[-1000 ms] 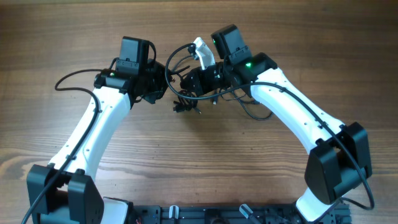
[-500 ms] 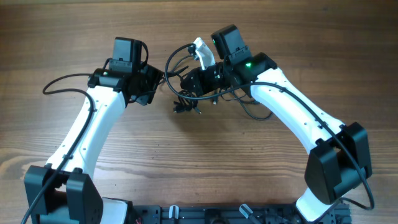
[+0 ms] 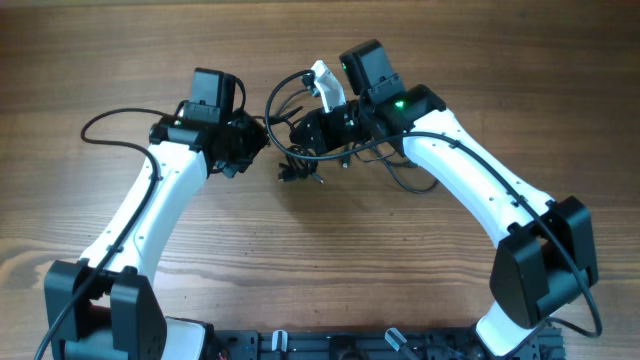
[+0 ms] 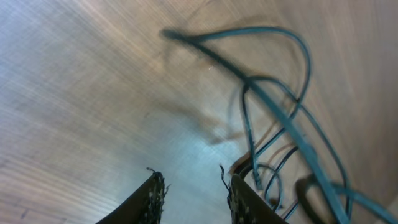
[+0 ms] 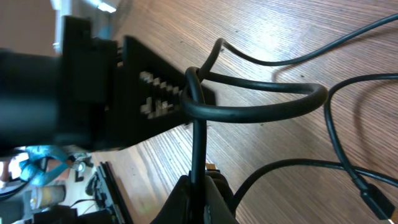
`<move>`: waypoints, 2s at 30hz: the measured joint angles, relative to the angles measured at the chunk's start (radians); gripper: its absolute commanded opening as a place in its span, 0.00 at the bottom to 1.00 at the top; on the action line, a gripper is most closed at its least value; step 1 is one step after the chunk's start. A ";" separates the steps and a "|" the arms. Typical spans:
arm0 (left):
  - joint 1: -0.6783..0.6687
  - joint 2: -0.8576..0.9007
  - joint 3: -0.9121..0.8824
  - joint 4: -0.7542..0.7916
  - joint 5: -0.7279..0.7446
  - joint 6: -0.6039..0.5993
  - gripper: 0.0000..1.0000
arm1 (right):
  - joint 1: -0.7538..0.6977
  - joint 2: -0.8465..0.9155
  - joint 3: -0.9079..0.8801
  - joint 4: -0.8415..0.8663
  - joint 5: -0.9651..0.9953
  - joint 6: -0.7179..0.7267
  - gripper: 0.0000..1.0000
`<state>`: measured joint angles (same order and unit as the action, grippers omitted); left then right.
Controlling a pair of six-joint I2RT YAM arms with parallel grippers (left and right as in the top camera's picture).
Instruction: Untangle cables
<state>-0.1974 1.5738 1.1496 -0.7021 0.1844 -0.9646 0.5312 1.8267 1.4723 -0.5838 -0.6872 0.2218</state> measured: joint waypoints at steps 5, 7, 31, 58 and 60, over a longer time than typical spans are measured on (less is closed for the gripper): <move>0.000 0.003 -0.054 0.146 0.012 0.014 0.38 | -0.010 0.000 0.000 0.004 -0.086 0.007 0.04; 0.000 0.003 -0.056 0.188 0.018 0.020 0.38 | -0.029 0.000 0.000 0.019 -0.134 0.025 0.04; -0.109 -0.147 -0.059 0.570 0.083 0.073 0.41 | -0.277 0.000 -0.004 0.619 -0.732 0.784 0.04; -0.156 -0.147 -0.059 0.679 0.004 0.073 0.41 | -0.276 -0.001 -0.004 0.637 -0.790 0.878 0.04; -0.156 -0.147 -0.059 0.680 -0.021 0.073 0.42 | -0.274 -0.001 -0.004 0.637 -0.795 0.878 0.04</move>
<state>-0.3538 1.4265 1.0908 -0.0223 0.1638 -0.8913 0.2573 1.8259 1.4681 0.0536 -1.4822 1.1000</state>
